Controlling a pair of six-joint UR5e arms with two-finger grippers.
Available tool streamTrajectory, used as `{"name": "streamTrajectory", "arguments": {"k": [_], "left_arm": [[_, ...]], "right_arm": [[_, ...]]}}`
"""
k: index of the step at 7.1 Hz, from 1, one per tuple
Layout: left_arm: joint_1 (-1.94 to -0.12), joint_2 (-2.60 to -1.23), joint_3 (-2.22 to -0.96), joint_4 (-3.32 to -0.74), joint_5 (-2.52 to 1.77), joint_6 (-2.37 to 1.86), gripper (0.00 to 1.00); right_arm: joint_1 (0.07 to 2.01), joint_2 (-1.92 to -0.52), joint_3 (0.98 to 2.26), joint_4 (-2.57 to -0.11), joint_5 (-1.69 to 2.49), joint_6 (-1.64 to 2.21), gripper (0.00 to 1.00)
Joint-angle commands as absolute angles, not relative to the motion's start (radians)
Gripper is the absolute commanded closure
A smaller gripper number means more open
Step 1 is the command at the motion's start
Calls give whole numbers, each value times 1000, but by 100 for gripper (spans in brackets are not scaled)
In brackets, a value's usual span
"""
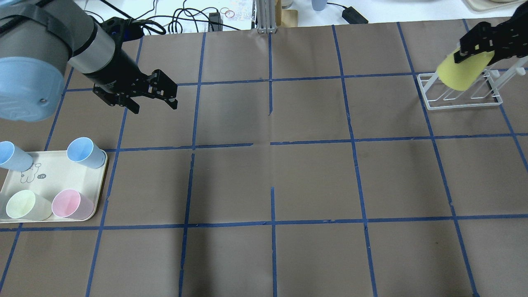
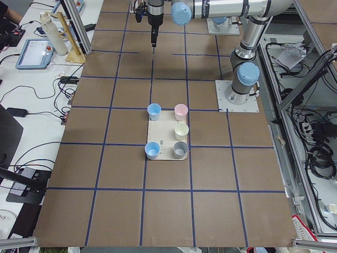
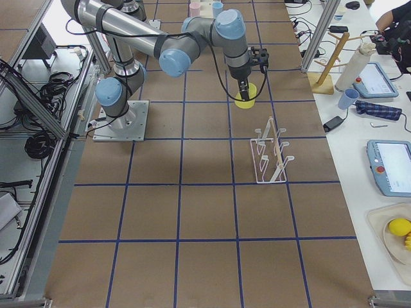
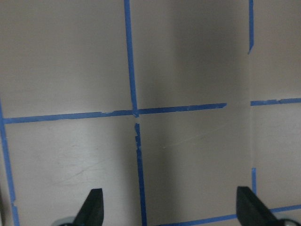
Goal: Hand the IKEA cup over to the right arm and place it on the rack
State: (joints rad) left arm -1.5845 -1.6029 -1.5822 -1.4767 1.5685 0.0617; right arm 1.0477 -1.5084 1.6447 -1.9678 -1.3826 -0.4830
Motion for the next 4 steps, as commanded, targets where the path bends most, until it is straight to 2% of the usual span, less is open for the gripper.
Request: {"name": "streamTrajectory", "arguments": {"k": [1,4], "left_arm": [[-1597,-1591,-1502,-1572,1600,44,0],[-1575,-1569,-1519,-1595,1607,29,0]], "right_arm": [[1034,-1427,1631,-2063,-1434,-518,95],[1034,-1381,1632,-2086,-1431,-512,95]]}}
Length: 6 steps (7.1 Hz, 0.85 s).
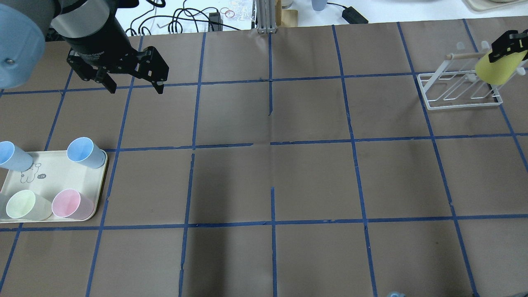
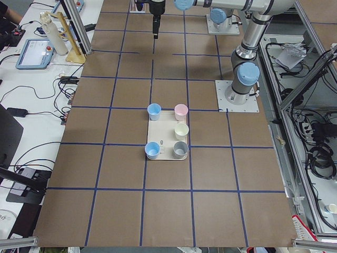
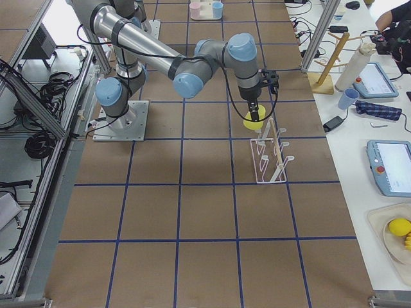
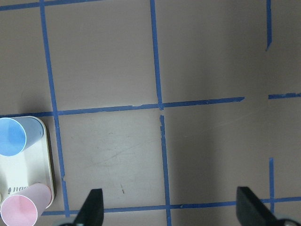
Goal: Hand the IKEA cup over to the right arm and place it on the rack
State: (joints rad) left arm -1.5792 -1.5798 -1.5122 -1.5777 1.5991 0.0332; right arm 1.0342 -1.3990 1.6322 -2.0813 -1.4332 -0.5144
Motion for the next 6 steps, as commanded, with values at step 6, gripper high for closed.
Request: {"name": "streamTrajectory", "arguments": {"k": [6], "left_arm": [[-1549,-1568,-1499,-1631,1589,28,0]], "right_arm": [[1046,-1301,1638,-2163,-1424,-502,94]]}}
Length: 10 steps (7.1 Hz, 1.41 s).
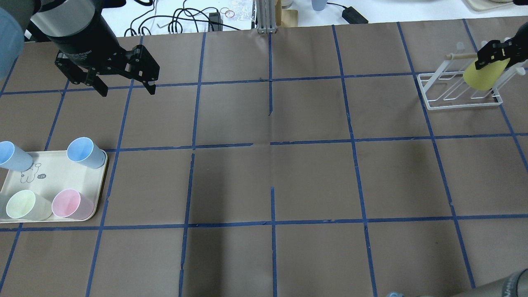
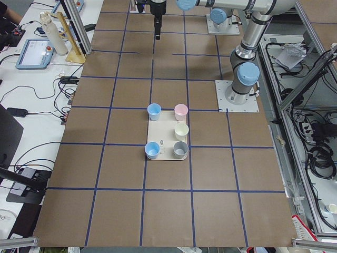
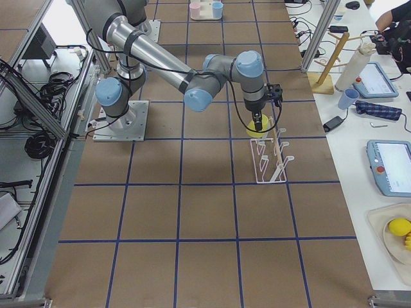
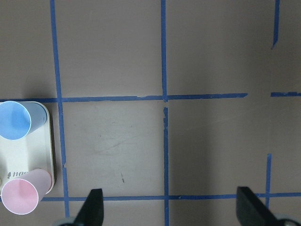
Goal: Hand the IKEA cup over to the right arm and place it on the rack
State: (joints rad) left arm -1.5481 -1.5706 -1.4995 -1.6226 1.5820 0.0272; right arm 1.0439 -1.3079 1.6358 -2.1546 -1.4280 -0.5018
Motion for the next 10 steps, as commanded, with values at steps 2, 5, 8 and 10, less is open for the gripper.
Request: {"name": "streamTrajectory", "arguments": {"k": [2,5,8,10], "left_arm": [[-1548,-1557,-1502,-1631,1582,43,0],[-1548,-1555,-1517,-1641,1577,43,0],[-1548,-1563,-1522,-1637,1572,32,0],[-1546,-1563,-1517,-1646,1585,37,0]], "right_arm": [[1055,-1290,1640,-2164,-1422,-505,94],[1055,-1266,1647,-2164,-1427,-505,90],[1055,-1230,1649,-2161,-1437,-503,81],[1057,-1214,1649,-2158,-1440,-503,58]]}}
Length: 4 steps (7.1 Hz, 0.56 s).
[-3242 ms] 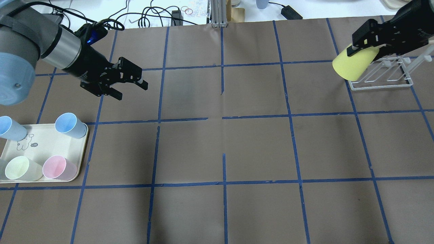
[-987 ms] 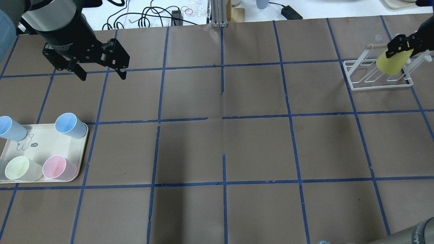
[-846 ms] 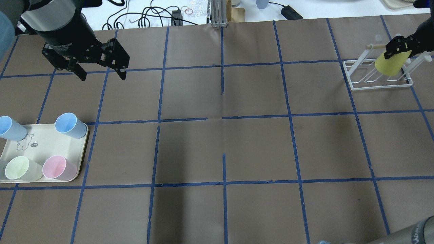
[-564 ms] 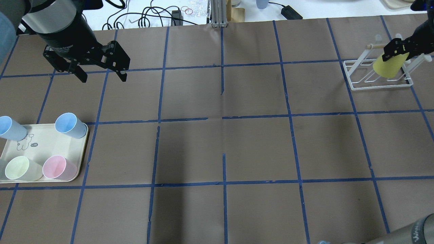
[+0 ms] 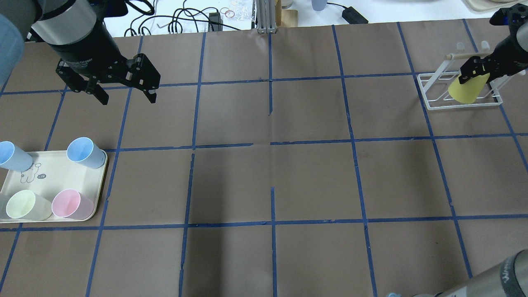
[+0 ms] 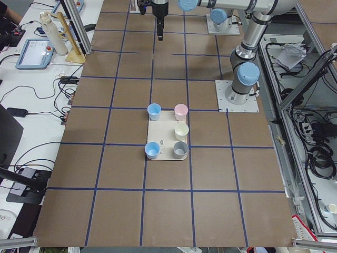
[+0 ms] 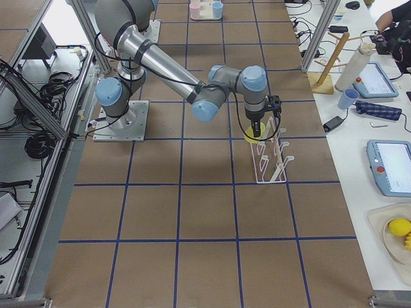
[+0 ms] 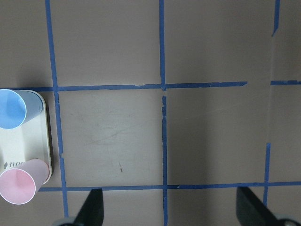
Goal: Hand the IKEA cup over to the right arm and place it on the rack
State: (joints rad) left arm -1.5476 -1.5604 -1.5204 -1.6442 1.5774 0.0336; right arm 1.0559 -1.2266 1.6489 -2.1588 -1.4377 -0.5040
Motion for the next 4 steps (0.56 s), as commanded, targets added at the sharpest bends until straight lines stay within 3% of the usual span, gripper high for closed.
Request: {"name": "streamTrajectory", "arguments": {"k": [1,2,4], "left_arm": [[-1546,-1571,-1505,-1641,1583,37,0],[-1546,-1571,-1505,-1641,1582,32,0],[-1546,-1563,-1514,-1640,1580,28,0]], "right_arm": [[1055,-1206,1649,-2158,-1440,-503,50],[1055,-1206,1649,-2155,-1440,-503,42],[1055,-1207,1649,-2154,-1442,-503,0]]}}
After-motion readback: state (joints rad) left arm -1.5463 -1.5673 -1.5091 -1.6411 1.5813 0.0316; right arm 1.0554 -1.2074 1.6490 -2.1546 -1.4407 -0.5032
